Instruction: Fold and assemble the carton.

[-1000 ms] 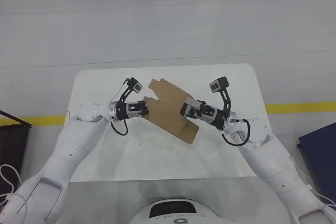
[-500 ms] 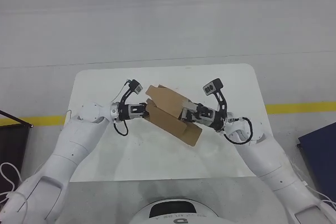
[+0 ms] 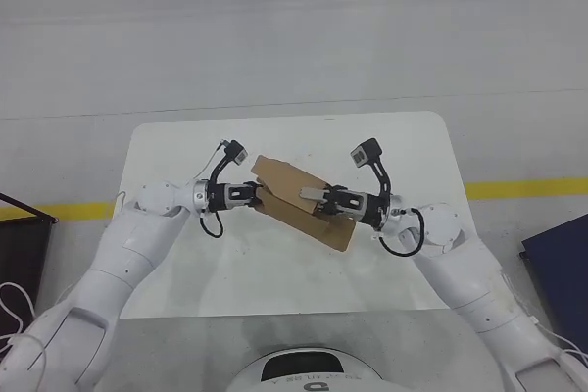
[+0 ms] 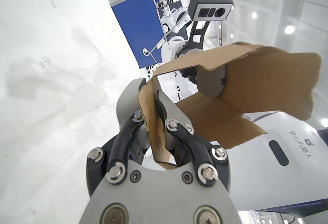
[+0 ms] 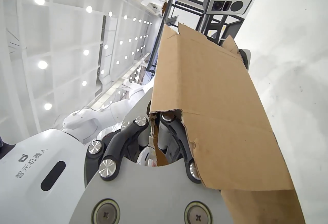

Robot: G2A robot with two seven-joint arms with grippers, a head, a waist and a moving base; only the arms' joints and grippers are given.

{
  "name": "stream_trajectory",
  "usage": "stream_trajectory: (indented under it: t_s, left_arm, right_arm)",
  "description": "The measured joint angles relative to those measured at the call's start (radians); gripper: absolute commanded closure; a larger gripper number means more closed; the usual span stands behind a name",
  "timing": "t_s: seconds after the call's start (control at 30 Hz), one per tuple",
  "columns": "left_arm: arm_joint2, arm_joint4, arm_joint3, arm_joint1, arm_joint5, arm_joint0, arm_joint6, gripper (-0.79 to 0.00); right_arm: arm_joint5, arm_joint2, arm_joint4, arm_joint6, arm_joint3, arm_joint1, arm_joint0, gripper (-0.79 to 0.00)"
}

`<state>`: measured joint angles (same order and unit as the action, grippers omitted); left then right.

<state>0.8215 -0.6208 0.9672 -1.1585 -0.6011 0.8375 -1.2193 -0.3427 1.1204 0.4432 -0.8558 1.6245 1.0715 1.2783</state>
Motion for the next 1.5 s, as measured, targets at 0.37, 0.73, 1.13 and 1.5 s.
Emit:
stream_trajectory:
  t_s: [0.37,0.73,1.13,1.5]
  left_arm:
    - [0.091,-0.065,-0.047,0.032,-0.037,-0.018,0.037,-0.785]
    - [0.103,0.056,0.142,0.082,-0.022,0.057,0.022,-0.785]
    - [-0.050,0.123,0.131,0.046,-0.036,0.017,0.085,-0.782]
    - [-0.122,0.196,-0.022,-0.026,-0.062,-0.083,0.228,-0.785]
  right_arm:
    - [0.009,0.092,-0.057,0.015,0.023,-0.017,0.038,0.000]
    - [0.020,0.167,-0.043,0.038,0.042,-0.026,0.075,0.000]
    - [0.015,0.121,-0.068,0.156,0.056,-0.008,0.061,0.000]
    - [0.028,0.079,-0.048,0.117,0.088,0.000,0.064,0.000]
